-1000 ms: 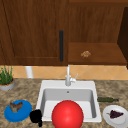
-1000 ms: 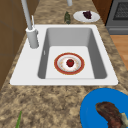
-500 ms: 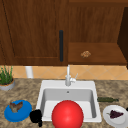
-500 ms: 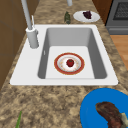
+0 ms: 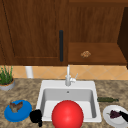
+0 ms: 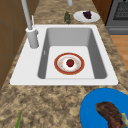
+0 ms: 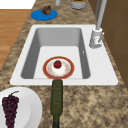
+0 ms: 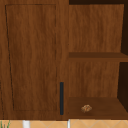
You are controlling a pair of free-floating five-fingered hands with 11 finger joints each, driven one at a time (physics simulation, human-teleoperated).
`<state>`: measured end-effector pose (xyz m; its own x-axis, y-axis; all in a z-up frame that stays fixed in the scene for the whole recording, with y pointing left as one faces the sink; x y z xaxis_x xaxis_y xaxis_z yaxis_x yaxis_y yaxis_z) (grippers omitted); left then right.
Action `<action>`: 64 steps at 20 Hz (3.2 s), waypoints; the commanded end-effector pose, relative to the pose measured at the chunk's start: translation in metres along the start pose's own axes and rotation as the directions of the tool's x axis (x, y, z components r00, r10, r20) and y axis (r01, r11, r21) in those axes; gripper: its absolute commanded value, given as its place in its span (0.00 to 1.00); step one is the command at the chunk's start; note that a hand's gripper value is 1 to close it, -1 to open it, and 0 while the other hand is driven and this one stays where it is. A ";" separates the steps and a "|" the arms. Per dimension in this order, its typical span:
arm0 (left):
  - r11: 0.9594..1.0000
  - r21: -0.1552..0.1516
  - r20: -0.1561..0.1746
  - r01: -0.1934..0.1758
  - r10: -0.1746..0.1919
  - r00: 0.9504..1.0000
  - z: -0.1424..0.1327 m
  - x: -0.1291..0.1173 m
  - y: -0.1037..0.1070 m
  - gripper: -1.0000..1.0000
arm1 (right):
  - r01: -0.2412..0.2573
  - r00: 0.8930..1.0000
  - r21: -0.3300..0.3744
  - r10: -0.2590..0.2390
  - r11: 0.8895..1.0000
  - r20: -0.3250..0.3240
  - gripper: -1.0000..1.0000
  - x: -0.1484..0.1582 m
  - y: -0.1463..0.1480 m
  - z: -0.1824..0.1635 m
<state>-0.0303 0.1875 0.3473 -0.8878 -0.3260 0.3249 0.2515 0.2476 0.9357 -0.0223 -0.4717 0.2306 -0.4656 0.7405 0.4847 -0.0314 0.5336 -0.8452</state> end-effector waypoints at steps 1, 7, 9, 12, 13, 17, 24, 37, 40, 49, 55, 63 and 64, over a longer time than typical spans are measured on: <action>1.000 0.000 0.000 0.000 0.000 1.000 0.000 0.000 0.000 0.50 | -0.053 0.998 0.015 0.053 0.998 -0.020 0.00 0.019 0.009 -0.003; 1.000 0.000 0.000 0.000 0.000 1.000 0.000 0.000 0.000 0.50 | -0.048 0.998 -0.004 0.048 0.999 -0.052 0.00 0.045 0.015 -0.010; 1.000 0.000 0.000 0.000 0.000 1.000 0.000 0.000 0.000 0.50 | -0.044 0.997 -0.011 0.043 0.999 -0.063 0.00 0.054 0.017 -0.013; 1.000 0.000 0.000 0.000 0.000 1.000 0.000 0.000 0.000 0.50 | -0.041 0.995 -0.026 0.039 0.999 -0.095 0.00 0.063 0.019 -0.015; 1.000 0.000 0.000 0.000 0.000 1.000 0.000 0.000 0.000 0.50 | -0.043 0.994 -0.029 0.040 0.999 -0.104 0.00 0.066 0.019 -0.016; 1.000 0.000 0.000 0.000 0.000 1.000 0.000 0.000 0.000 0.50 | -0.069 0.989 -0.028 0.065 0.997 -0.131 0.00 0.078 0.014 -0.022; 1.000 0.000 0.000 0.000 0.000 1.000 0.000 0.000 0.000 0.50 | -0.074 0.970 -0.065 0.056 0.995 -0.237 0.00 0.087 0.005 -0.028; 1.000 0.000 0.000 0.000 0.000 1.000 0.000 0.000 0.000 0.50 | -0.261 0.931 -0.063 0.234 0.963 -0.279 0.00 0.098 -0.002 -0.035; 1.000 0.000 0.000 0.000 0.000 1.000 0.000 0.000 0.000 0.50 | -0.293 0.924 -0.061 0.266 0.954 -0.273 0.00 0.100 -0.001 -0.036; 1.000 0.000 0.000 0.000 0.000 1.000 0.000 0.000 0.000 0.50 | -0.339 0.911 -0.019 0.323 0.941 -0.257 0.00 0.136 0.020 -0.055; 1.000 0.000 0.000 0.000 0.000 1.000 0.000 0.000 0.000 0.50 | -0.365 0.899 -0.006 0.351 0.931 -0.261 0.00 0.162 0.039 -0.071; 1.000 0.000 0.000 0.000 0.000 1.000 0.000 0.000 0.000 0.50 | -0.458 0.854 0.023 0.447 0.889 -0.267 0.00 0.179 0.051 -0.079; 1.000 0.000 0.000 0.000 0.000 1.000 0.000 0.000 0.000 0.50 | -0.468 0.850 0.020 0.457 0.883 -0.262 0.00 0.182 0.051 -0.081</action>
<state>-0.0303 0.1875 0.3473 -0.8878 -0.3260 0.3249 0.2515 0.2476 0.9357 -0.0379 -0.2797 0.2921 -0.2125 0.9564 0.2006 0.1418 0.2333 -0.9620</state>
